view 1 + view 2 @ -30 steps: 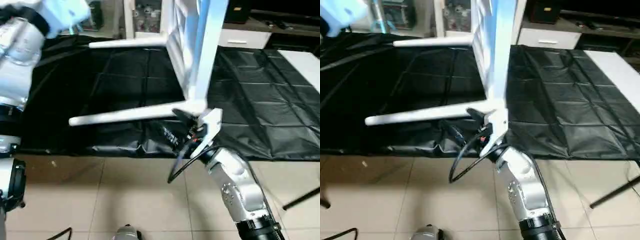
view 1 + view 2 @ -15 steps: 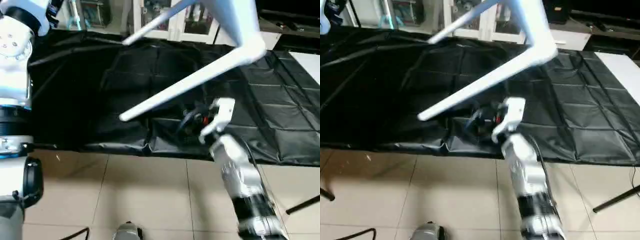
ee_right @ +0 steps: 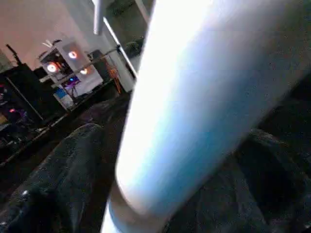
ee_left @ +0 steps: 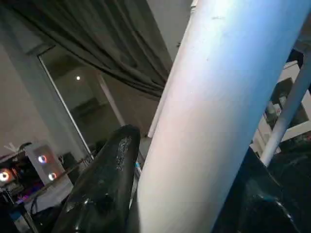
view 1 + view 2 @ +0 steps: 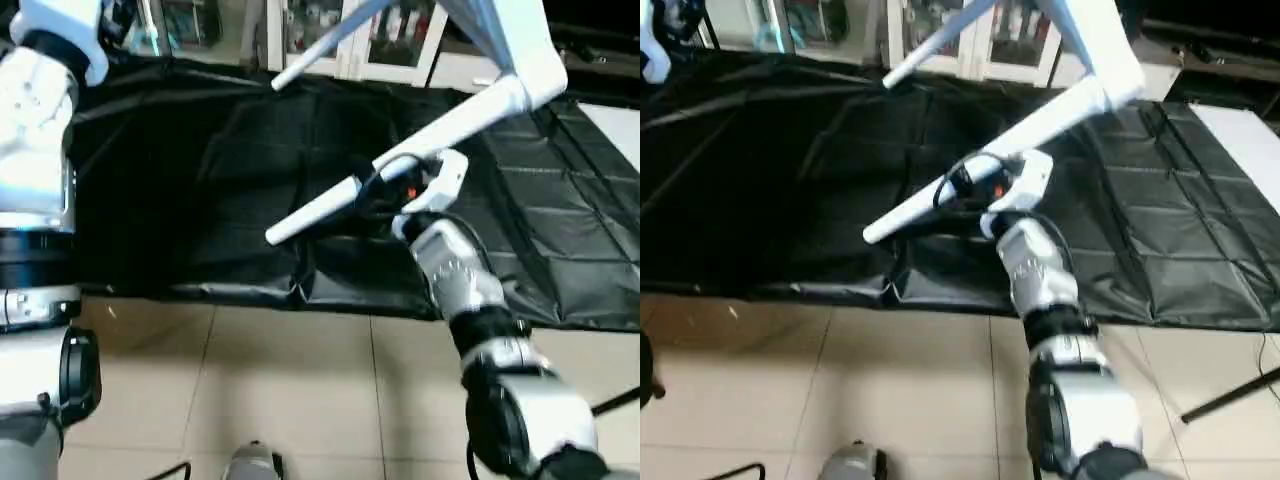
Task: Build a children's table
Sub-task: Flip table
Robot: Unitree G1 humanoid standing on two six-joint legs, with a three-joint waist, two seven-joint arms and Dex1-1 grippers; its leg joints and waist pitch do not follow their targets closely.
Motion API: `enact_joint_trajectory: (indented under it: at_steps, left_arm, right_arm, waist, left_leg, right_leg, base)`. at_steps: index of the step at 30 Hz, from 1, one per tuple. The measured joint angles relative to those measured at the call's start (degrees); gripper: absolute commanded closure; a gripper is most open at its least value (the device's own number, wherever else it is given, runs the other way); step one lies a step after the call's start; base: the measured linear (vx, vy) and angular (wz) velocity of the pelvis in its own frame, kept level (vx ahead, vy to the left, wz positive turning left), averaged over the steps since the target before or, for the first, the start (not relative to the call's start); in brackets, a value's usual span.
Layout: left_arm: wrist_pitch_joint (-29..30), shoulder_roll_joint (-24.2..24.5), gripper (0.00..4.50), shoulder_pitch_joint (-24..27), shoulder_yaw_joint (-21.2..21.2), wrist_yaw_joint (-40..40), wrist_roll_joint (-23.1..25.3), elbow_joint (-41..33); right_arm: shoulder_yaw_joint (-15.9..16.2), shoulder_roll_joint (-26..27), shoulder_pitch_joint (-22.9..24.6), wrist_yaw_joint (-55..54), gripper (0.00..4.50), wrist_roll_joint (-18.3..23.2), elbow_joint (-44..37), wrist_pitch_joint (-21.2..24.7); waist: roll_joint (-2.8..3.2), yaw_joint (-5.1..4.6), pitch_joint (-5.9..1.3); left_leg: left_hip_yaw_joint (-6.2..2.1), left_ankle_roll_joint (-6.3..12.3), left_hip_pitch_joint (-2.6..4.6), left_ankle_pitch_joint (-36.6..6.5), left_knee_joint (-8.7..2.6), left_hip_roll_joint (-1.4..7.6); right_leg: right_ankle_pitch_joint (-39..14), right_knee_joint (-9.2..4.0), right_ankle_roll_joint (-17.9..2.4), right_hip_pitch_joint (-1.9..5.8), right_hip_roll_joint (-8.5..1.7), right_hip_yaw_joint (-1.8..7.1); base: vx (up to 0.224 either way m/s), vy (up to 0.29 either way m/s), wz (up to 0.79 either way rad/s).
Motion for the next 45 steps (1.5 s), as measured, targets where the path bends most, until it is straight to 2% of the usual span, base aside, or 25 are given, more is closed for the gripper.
enact_joint_trajectory:
  at_steps: [2, 3, 6, 8, 9, 10, 16, 17, 23, 30, 38, 40, 44, 45]
  left_arm:
    - [0.10, -0.01, 2.41, 0.00, 0.17, 0.15, -0.13, 0.00]
    - [0.12, -0.02, 2.41, 0.00, 0.17, 0.26, -0.18, 0.00]
    - [0.33, -0.03, 2.41, 0.00, 0.27, 0.47, -0.47, -0.03]
    - [0.50, -0.04, 2.41, 0.00, 0.47, 0.55, -0.50, -0.17]
    - [0.82, -0.04, 2.41, 0.05, 0.54, 0.61, -0.50, -0.48]
    - [1.10, -0.06, 2.41, 0.15, 0.54, 0.77, -0.50, -0.82]
    - [1.94, -0.19, 2.41, 0.98, 1.52, 1.28, -0.57, -1.25]
    - [2.08, -0.19, 2.41, 1.22, 1.70, 1.53, -0.57, -1.51]
    - [2.83, -0.47, 2.41, 1.47, 2.63, 2.60, -1.14, -2.30]
    - [3.36, -1.27, 2.41, 2.40, 3.71, 3.42, -2.90, -2.30]
    - [3.07, -4.32, 2.50, 7.25, 6.31, 4.23, -5.90, -2.62]
    - [2.96, -5.41, 2.50, 9.14, 6.63, 4.68, -6.94, -2.84]
    - [1.25, -7.81, 2.64, 14.42, 7.62, 5.67, -8.34, -3.84]
    - [0.70, -8.54, 2.67, 16.20, 7.87, 5.86, -8.72, -4.05]
  right_arm:
    - [-0.28, -0.11, -1.12, 1.00, 0.49, -0.02, 1.74, -1.16]
    - [-0.40, -0.18, -1.35, 1.17, 0.74, -0.02, 2.08, -1.62]
    - [-1.30, -0.97, -3.10, 1.88, 0.82, 0.00, 4.38, -2.92]
    - [-1.67, -1.71, -4.04, 2.23, 1.00, 0.00, 5.12, -3.47]
    - [-1.94, -1.93, -4.42, 2.39, 1.23, -0.02, 5.71, -3.97]
    - [-2.15, -2.18, -4.76, 2.58, 1.23, -0.06, 6.31, -4.51]
    - [-2.19, -2.88, -6.13, 4.27, 1.74, -0.86, 7.45, -6.55]
    - [-2.15, -3.07, -6.45, 4.43, 1.94, -1.36, 8.20, -7.15]
    - [-2.22, -4.02, -7.94, 5.20, 2.35, -1.99, 8.89, -8.06]
    - [-2.60, -5.18, -9.67, 5.92, 2.47, -2.40, 9.77, -9.56]
    - [-0.27, -8.53, -10.29, 5.18, 2.52, -6.61, 7.93, -12.97]
    - [0.25, -9.30, -10.31, 5.18, 2.52, -7.54, 7.19, -13.63]
    - [2.21, -10.81, -10.33, 4.61, 2.52, -10.76, 5.48, -15.41]
    - [2.92, -11.18, -10.32, 4.53, 2.53, -11.63, 4.84, -15.91]
  waist:
    - [-0.03, -0.01, 0.01]
    - [-0.04, 0.00, 0.01]
    - [-0.09, 0.00, 0.04]
    - [-0.34, -0.01, 0.18]
    - [-0.50, -0.04, 0.28]
    - [-0.64, -0.07, 0.36]
    - [-0.76, -0.68, 0.38]
    - [-0.80, -0.88, 0.39]
    - [-1.04, -1.43, 0.48]
    - [-1.06, -1.38, 0.49]
    - [-1.34, -1.45, 0.61]
    - [-1.60, -1.54, 0.68]
    - [-2.83, -2.14, 0.74]
    - [-2.94, -2.35, 0.75]
  left_leg:
    - [0.00, 0.03, -0.06, 0.01, 0.05, 0.00]
    - [0.00, 0.06, -0.08, 0.02, 0.07, 0.00]
    - [0.00, 0.19, -0.37, 0.10, 0.25, 0.00]
    - [0.00, 0.23, -0.50, 0.12, 0.45, 0.02]
    - [0.00, 0.24, -0.51, 0.12, 0.53, 0.04]
    - [0.00, 0.22, -0.53, 0.13, 0.54, 0.06]
    - [0.00, 0.19, -0.52, 0.18, 0.64, 0.08]
    - [0.00, 0.19, -0.53, 0.18, 0.66, 0.08]
    - [0.01, 0.25, -0.57, 0.19, 0.67, 0.08]
    - [0.01, 0.29, -0.63, 0.20, 0.71, 0.08]
    - [0.05, 0.34, -0.65, 0.18, 0.79, 0.08]
    - [0.06, 0.35, -0.65, 0.18, 0.80, 0.10]
    - [0.06, 0.35, -0.65, 0.18, 0.79, 0.15]
    - [0.08, 0.37, -0.66, 0.17, 0.83, 0.14]
  right_leg:
    - [0.02, 0.02, 0.01, -0.04, 0.00, 0.00]
    - [0.02, 0.03, 0.01, -0.04, 0.00, 0.00]
    - [0.03, 0.26, 0.01, -0.32, -0.03, 0.00]
    - [0.02, 0.59, 0.00, -0.53, -0.06, 0.02]
    - [0.01, 0.72, -0.02, -0.58, -0.06, 0.04]
    - [0.01, 0.78, -0.02, -0.63, -0.06, 0.04]
    - [0.11, 0.84, -0.09, -0.60, -0.07, 0.04]
    - [0.12, 0.84, -0.09, -0.58, -0.08, 0.03]
    - [0.12, 0.84, -0.09, -0.61, -0.08, 0.03]
    - [0.12, 0.83, -0.10, -0.65, -0.08, 0.02]
    - [0.13, 0.84, -0.10, -0.63, -0.09, 0.03]
    - [0.13, 0.86, -0.10, -0.65, -0.09, 0.03]
    - [0.13, 0.87, -0.10, -0.67, -0.07, 0.01]
    - [0.13, 0.86, -0.10, -0.65, -0.07, 0.03]
  base:
    - [0.000, 0.000, 0.00]
    - [0.000, 0.000, 0.00]
    - [0.000, 0.000, 0.00]
    - [0.000, 0.000, 0.00]
    - [0.000, 0.000, 0.00]
    - [0.000, 0.000, 0.00]
    - [0.000, 0.000, 0.00]
    - [0.000, 0.000, 0.00]
    - [0.000, 0.000, 0.00]
    - [0.000, 0.000, 0.00]
    - [0.000, 0.000, 0.00]
    - [0.000, 0.000, 0.00]
    - [0.000, 0.000, 0.00]
    - [0.000, 0.000, 0.00]
